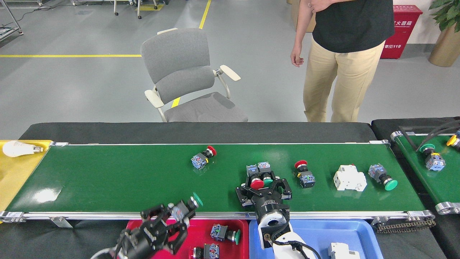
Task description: Pick switch part from conveyor to tray
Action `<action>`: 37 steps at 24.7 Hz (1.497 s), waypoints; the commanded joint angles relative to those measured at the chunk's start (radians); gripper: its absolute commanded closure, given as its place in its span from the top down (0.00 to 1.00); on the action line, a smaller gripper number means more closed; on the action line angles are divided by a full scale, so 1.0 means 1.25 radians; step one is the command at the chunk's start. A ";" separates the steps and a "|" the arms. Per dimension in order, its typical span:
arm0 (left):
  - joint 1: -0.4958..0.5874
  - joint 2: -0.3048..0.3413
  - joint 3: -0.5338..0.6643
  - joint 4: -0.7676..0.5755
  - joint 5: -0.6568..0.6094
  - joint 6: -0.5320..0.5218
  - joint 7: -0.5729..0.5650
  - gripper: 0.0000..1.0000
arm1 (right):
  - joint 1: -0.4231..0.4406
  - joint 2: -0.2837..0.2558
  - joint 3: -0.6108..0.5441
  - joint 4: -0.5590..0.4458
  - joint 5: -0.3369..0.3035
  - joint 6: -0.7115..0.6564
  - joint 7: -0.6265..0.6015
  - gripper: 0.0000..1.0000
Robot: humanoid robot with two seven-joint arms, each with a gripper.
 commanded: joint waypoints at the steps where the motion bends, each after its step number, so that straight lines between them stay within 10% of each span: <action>1: 0.002 0.000 0.021 -0.019 0.000 0.037 0.003 0.99 | -0.008 0.000 0.019 -0.041 0.002 -0.025 -0.005 0.07; 9: 0.013 -0.012 0.162 -0.025 0.009 0.431 0.007 1.00 | 0.144 -0.047 0.099 -0.292 0.004 -0.371 -0.009 0.20; 12: 0.019 -0.004 0.213 -0.015 0.009 0.444 0.007 1.00 | 0.171 -0.055 0.158 -0.313 0.010 -0.420 -0.010 0.98; 20: 0.011 0.015 0.220 0.007 0.000 0.323 0.007 1.00 | 0.175 -0.075 0.193 -0.366 0.005 -0.413 -0.011 0.98; 29: -0.092 0.133 0.215 0.161 0.007 0.306 0.013 1.00 | 0.315 -0.072 -0.128 -0.395 0.003 -0.113 -0.130 0.98; 37: -0.312 0.161 0.193 0.421 0.009 0.234 0.013 1.00 | 0.218 -0.038 -0.107 -0.271 0.018 -0.095 -0.107 0.98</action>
